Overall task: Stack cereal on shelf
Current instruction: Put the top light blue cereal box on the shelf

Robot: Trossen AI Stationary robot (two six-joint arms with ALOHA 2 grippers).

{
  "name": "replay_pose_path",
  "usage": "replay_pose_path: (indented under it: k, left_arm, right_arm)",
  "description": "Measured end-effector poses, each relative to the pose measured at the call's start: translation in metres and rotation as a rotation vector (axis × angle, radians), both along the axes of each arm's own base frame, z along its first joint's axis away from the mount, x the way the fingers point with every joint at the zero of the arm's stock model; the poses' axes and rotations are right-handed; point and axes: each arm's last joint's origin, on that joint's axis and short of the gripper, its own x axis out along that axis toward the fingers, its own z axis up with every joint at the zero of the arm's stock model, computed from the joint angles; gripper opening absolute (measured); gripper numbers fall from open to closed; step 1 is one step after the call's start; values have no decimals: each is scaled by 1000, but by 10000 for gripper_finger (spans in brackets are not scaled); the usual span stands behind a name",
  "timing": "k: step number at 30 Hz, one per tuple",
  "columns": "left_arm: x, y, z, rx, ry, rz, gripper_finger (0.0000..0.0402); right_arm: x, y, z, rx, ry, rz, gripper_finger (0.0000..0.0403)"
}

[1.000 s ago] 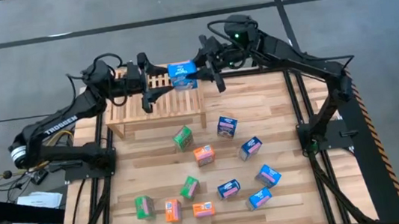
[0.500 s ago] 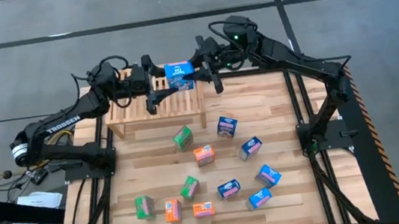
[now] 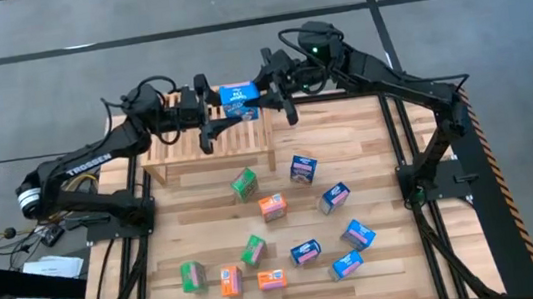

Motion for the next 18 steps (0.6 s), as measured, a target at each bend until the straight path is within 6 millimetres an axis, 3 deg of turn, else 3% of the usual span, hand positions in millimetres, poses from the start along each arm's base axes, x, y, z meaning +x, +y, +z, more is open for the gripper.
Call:
replay_pose_path:
  k: [18]
  left_arm:
    - [-2,-2,8,-38,30,-28,229]
  right_arm:
    - [0,0,-4,15,39,1,159]
